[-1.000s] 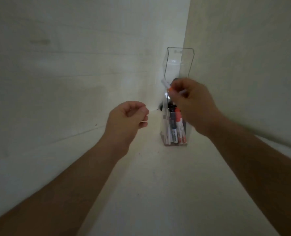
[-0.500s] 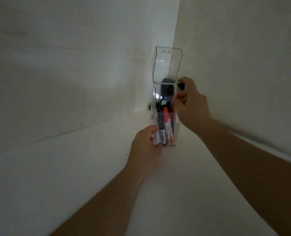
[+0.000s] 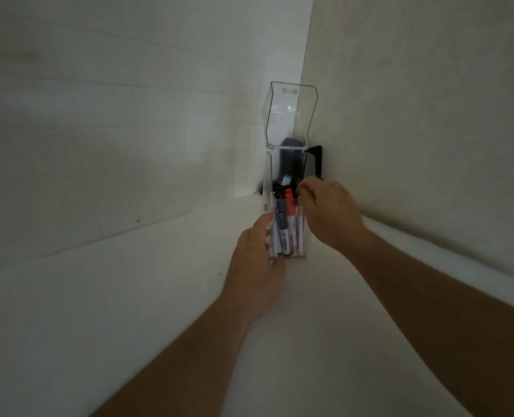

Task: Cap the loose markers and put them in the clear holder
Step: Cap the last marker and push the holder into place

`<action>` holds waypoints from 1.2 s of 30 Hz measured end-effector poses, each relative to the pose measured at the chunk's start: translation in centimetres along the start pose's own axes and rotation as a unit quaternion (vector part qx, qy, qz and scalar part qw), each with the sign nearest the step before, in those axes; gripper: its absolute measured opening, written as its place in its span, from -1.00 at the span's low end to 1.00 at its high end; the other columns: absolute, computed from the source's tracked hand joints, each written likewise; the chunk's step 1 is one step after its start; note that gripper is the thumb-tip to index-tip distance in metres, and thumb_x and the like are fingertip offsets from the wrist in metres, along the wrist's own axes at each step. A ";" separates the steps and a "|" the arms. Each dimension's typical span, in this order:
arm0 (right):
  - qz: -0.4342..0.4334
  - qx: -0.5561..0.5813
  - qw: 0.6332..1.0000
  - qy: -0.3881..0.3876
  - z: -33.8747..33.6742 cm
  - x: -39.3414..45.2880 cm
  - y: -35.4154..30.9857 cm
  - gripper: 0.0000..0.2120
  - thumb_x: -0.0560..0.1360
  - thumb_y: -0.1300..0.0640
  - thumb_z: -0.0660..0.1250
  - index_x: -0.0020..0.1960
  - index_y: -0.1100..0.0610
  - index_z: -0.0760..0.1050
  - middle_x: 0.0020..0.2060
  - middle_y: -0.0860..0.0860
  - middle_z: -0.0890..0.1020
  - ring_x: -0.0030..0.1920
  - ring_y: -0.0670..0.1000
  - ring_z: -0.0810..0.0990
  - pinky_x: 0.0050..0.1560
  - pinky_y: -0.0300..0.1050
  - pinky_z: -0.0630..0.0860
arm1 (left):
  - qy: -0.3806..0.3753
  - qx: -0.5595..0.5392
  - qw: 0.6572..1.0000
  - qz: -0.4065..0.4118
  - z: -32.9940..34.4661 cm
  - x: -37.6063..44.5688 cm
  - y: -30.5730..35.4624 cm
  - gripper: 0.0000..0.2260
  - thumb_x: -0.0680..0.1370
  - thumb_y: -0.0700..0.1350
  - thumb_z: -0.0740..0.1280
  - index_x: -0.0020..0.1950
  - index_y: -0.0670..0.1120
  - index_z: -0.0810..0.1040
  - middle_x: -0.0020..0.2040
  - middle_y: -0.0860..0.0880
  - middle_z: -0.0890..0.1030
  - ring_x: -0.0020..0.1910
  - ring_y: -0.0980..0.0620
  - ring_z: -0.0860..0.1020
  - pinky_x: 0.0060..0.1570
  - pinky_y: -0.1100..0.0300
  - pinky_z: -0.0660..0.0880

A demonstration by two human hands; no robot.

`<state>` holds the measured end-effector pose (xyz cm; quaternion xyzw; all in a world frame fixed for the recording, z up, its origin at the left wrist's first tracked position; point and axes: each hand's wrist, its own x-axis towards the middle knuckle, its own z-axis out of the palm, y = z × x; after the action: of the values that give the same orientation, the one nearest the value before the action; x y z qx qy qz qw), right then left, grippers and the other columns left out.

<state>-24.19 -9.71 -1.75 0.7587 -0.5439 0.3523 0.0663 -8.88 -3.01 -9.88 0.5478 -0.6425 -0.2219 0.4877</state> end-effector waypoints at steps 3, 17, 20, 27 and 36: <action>0.012 0.030 0.999 -0.028 -0.1 -0.8 -0.2 -0.66 0.71 0.07 0.05 0.26 0.01 0.58 -0.09 0.00 0.62 0.02 0.05 0.46 -0.05 -0.06 0.32 | 0.007 -0.001 1.000 0.005 0.1 0.1 -0.2 -0.31 0.47 -0.24 0.33 0.49 0.25 0.22 0.22 0.09 0.46 0.16 0.09 0.52 0.19 0.02 0.56; 0.118 0.180 0.974 0.070 0.3 -5.9 -0.1 -0.22 0.49 0.32 0.34 0.61 -0.03 0.15 0.43 -0.05 0.39 0.20 -0.07 0.52 0.13 -0.13 0.56 | 0.022 0.021 1.000 0.000 0.1 0.4 -0.6 -0.36 0.51 -0.23 0.36 0.48 0.25 0.25 0.23 0.06 0.51 0.11 0.13 0.54 0.18 0.09 0.56; 0.232 0.178 0.954 -0.069 0.7 -8.0 0.5 -0.30 0.54 0.15 0.37 0.62 0.05 0.19 0.42 0.08 0.46 0.30 0.09 0.53 0.28 0.01 0.52 | 0.050 0.075 0.996 -0.017 0.2 0.2 -0.3 -0.43 0.51 -0.17 0.37 0.48 0.11 0.29 0.24 0.01 0.54 0.17 0.03 0.54 0.20 0.05 0.53; 0.084 -0.008 0.953 -0.290 -0.9 -11.9 -1.1 -0.40 0.59 -0.25 0.17 0.56 -0.03 0.33 0.53 -0.01 0.39 0.49 0.08 0.37 0.50 0.07 0.31 | -0.069 0.272 0.960 -0.021 -1.2 -1.8 0.4 -0.54 0.53 0.12 0.27 0.39 0.00 0.45 0.31 -0.05 0.52 0.31 -0.11 0.46 0.32 0.03 0.40; 0.016 -0.003 0.973 -0.230 -1.4 -15.9 -3.4 -0.57 0.51 -0.12 0.07 0.18 -0.03 0.60 0.12 -0.09 0.60 0.16 0.01 0.54 0.22 -0.10 0.46 | -0.136 0.396 0.906 0.062 -8.6 -11.7 1.9 -0.50 0.62 0.26 0.11 0.55 0.17 0.27 0.59 0.13 0.20 0.56 0.11 0.13 0.49 0.27 -0.05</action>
<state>-24.40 4.72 -9.45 0.8106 -0.5575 0.1678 -0.0634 -3.17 10.49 -9.15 0.6197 -0.7700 0.0090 0.1513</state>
